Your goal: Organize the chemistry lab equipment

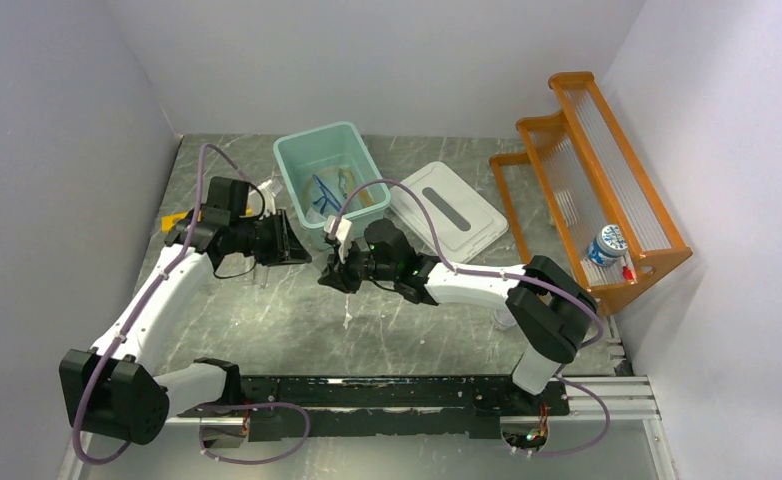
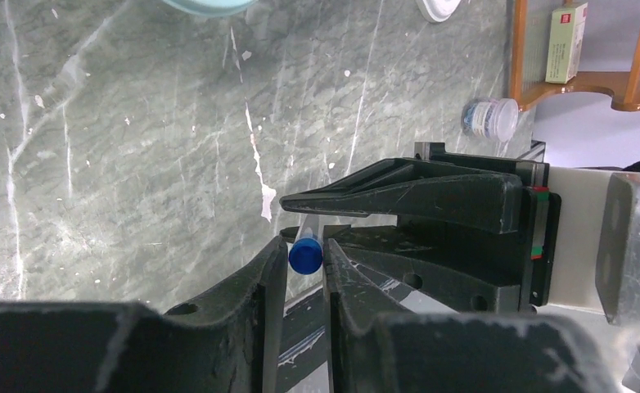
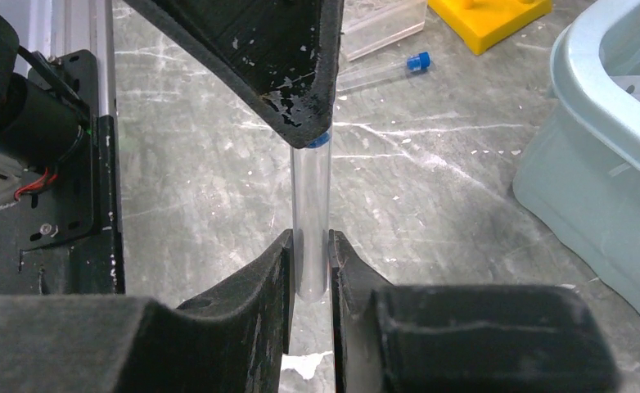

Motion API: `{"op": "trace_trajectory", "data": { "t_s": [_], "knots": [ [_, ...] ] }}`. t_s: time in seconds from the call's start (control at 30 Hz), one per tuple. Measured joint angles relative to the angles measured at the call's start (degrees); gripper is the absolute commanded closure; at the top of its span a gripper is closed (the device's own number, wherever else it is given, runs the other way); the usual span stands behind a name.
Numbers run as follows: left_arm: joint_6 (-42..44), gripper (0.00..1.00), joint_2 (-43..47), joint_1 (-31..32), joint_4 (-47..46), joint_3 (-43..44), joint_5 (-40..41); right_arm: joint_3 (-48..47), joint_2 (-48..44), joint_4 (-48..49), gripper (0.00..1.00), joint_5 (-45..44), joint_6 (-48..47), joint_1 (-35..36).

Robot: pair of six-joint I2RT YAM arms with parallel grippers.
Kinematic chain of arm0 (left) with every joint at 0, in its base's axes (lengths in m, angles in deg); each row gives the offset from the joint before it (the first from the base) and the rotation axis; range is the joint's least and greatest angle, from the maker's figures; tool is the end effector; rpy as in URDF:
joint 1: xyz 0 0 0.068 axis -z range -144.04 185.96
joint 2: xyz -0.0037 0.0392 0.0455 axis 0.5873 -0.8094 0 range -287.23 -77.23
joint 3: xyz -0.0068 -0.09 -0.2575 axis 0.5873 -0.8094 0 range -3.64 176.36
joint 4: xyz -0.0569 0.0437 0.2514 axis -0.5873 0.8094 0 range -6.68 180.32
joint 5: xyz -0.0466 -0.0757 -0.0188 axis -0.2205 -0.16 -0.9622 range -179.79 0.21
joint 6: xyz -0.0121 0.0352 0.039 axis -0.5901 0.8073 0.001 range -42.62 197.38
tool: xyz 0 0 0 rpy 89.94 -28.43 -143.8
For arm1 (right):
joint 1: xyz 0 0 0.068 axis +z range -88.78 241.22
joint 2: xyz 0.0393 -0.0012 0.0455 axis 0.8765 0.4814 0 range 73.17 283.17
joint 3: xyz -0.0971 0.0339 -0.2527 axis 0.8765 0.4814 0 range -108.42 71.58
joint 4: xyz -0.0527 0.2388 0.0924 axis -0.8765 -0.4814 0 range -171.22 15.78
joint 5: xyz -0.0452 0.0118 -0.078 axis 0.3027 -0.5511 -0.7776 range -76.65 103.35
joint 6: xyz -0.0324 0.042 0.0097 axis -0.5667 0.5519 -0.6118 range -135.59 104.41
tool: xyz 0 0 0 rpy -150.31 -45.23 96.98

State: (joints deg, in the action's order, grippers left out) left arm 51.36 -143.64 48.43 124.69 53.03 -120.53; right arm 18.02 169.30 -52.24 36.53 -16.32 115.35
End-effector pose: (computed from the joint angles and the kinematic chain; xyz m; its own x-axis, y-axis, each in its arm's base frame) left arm 0.2222 -0.0678 0.2918 -0.9018 -0.1867 -0.3897 0.1150 0.7656 -0.6330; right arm 0.2050 0.3072 0.2169 -0.1940 -0.2882 -0.9377 -0.9634 0.2365 0.1266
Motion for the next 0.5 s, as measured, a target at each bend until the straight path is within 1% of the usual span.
{"op": "trace_trajectory", "data": {
  "t_s": [0.1, 0.17, 0.2, 0.3, 0.33, 0.37, 0.47, 0.5],
  "knots": [
    [0.2, 0.71, -0.6, 0.0, 0.0, 0.0, -0.1, 0.0, 0.0, -0.5, 0.77, 0.2, -0.8, 0.0],
    [0.4, 0.72, -0.8, 0.0, 0.0, 0.0, -0.6, 0.0, 0.0, -0.5, 0.76, 0.4, -1.0, 0.0],
    [0.5, 0.73, -0.9, 0.0, 0.0, 0.0, -0.8, 0.0, 0.0, -0.5, 0.76, 0.4, -1.1, 0.0],
    [1.0, 0.84, -1.0, 0.0, 0.0, 0.0, -1.2, 0.0, 0.0, -0.5, 0.76, 0.4, -1.2, 0.0],
    [1.1, 0.87, -1.0, 0.0, 0.0, 0.0, -1.3, 0.0, 0.0, -0.5, 0.73, 0.4, -1.3, 0.0],
    [1.2, 0.89, -1.0, 0.0, 0.0, 0.0, -1.5, 0.0, 0.0, -0.5, 0.67, 0.4, -1.3, 0.0],
    [1.4, 0.9, -1.0, 0.0, 0.0, 0.0, -1.4, 0.0, 0.0, -0.6, 0.37, 0.2, -1.2, 0.0],
    [1.4, 0.9, -1.0, 0.0, 0.0, 0.0, -1.2, 0.0, 0.0, -0.6, 0.31, 0.0, -1.0, 0.0]
  ]
}}
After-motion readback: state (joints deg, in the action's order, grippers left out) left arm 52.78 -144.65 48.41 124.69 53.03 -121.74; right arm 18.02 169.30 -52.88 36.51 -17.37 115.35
